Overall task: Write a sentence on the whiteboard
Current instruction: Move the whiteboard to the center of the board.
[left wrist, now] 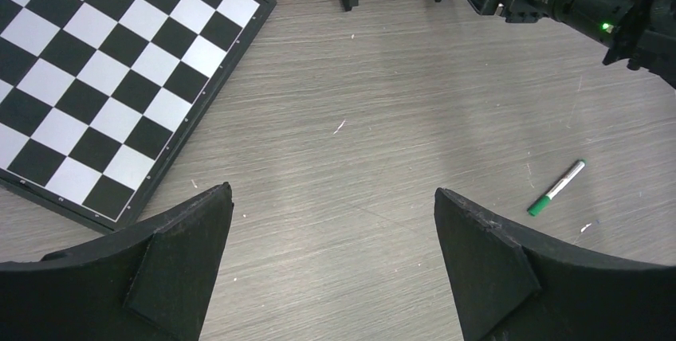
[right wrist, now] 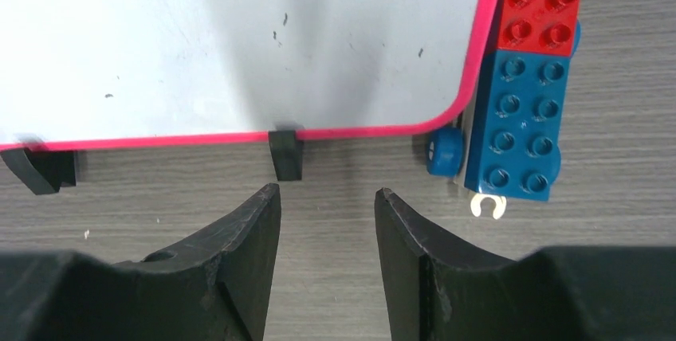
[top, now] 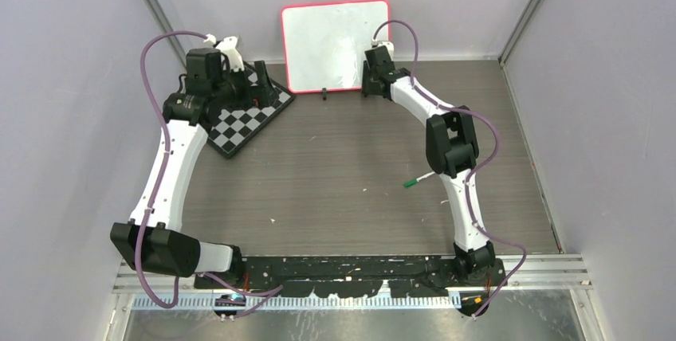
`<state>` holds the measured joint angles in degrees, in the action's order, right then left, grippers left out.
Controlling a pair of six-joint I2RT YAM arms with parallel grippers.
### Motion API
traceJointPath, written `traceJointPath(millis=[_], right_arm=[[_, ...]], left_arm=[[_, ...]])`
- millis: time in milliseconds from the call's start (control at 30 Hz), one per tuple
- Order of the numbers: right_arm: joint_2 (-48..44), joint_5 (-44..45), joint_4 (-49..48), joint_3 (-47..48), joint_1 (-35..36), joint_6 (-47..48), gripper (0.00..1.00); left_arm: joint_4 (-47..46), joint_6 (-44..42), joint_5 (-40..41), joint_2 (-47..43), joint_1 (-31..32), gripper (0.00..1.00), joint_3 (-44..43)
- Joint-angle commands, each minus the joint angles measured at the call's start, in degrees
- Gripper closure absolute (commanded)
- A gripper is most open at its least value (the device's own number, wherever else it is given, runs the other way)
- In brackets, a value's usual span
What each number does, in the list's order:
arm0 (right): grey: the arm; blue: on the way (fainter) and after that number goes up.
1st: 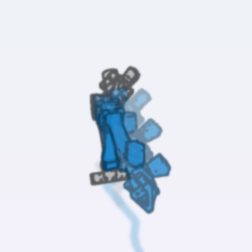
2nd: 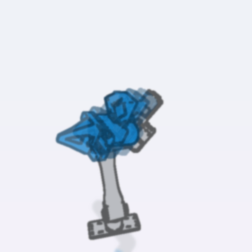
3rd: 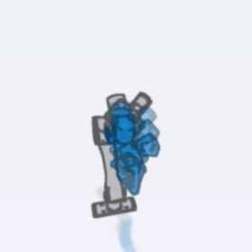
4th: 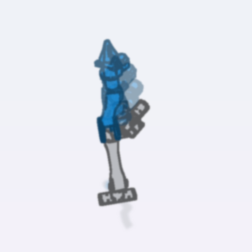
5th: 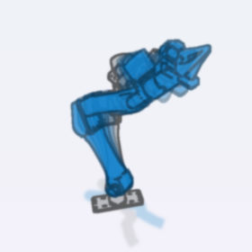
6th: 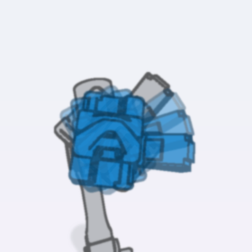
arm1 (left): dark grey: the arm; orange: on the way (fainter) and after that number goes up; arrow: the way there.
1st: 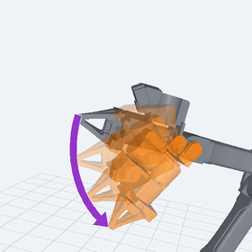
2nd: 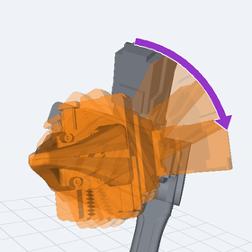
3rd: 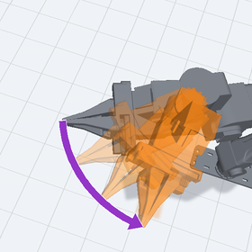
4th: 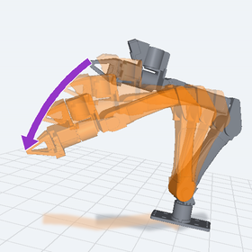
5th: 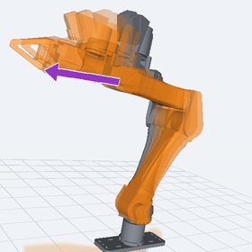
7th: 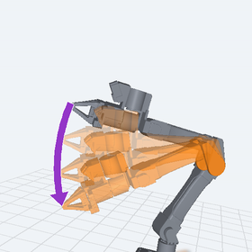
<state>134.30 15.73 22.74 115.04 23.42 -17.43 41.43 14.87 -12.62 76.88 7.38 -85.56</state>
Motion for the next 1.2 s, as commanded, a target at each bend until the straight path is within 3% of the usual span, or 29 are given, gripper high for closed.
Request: traceJointPath(millis=[0, 633, 767, 967, 1167], right_arm=[[1.93, 1.42, -2.22, 5.23, 0.35, -1.08, 0.48], [11.32, 2.41, -0.62, 14.85, 0.57, 1.39, 0.53], [11.38, 2.23, -0.58, 15.08, 0.57, 1.76, 0.65], [8.98, -0.06, 0.55, 12.96, 0.57, 2.13, 0.98], [2.52, -1.79, 0.23, 4.43, 0.57, 1.55, 1.00]], left_arm=[[-3.15, 1.44, -2.25, -0.34, -0.86, 0.00, -0.31], [-3.23, 2.31, -2.85, -0.53, -2.01, 0.00, -0.21], [-3.28, 2.44, -2.68, -0.42, -2.19, 0.00, -0.18], [-3.12, 2.35, -2.23, -0.39, -2.43, 0.00, -0.11], [-2.96, 2.35, -2.30, -0.70, -2.63, 0.00, 0.02]])
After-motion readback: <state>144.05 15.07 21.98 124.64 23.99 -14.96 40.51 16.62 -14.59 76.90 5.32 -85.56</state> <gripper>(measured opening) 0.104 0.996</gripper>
